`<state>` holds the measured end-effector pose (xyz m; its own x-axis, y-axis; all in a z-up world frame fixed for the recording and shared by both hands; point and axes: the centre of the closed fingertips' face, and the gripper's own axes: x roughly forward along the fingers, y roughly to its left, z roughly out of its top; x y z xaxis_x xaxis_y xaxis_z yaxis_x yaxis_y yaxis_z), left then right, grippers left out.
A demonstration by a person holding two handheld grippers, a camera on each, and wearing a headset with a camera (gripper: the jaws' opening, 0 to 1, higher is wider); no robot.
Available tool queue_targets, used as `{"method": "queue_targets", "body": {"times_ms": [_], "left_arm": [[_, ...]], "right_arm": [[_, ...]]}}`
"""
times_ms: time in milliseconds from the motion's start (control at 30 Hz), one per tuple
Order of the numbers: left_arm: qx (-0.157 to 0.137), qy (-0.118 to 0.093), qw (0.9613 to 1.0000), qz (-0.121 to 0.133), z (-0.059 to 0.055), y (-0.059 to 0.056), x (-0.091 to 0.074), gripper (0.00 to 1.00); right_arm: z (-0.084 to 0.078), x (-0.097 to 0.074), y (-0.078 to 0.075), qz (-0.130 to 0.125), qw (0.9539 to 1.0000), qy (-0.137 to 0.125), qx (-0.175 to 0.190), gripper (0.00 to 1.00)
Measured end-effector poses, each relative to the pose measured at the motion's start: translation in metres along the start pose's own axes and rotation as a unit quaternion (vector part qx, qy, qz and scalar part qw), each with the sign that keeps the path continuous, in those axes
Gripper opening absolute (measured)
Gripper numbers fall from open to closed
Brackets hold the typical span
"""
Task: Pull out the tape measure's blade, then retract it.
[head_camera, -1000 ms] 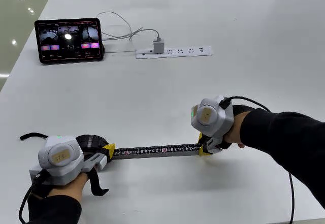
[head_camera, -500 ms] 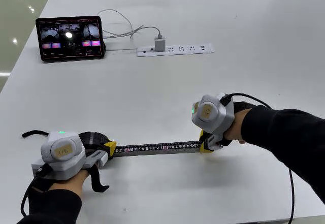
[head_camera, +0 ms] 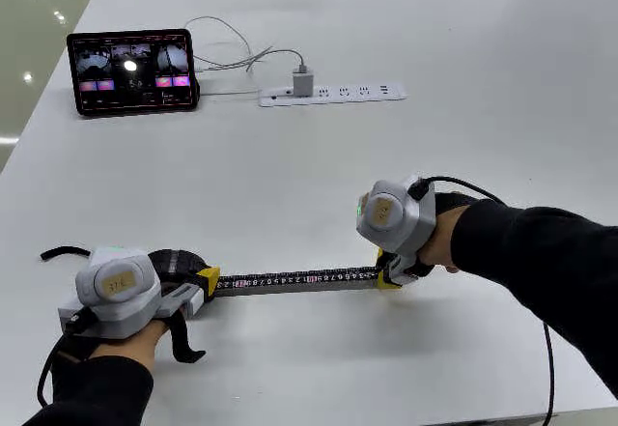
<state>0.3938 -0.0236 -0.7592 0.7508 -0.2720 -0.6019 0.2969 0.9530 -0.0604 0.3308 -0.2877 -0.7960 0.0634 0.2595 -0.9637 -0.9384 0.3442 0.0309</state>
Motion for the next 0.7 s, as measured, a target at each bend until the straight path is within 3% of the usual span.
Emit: {"method": "queue_targets", "body": {"times_ms": [700], "left_arm": [[0.000,0.004,1.0000,-0.001,0.0000,-0.0007,0.0001,0.60]], "right_arm": [[0.0062,0.0017,0.0005,0.009,0.9999,-0.007,0.008,0.09]]}}
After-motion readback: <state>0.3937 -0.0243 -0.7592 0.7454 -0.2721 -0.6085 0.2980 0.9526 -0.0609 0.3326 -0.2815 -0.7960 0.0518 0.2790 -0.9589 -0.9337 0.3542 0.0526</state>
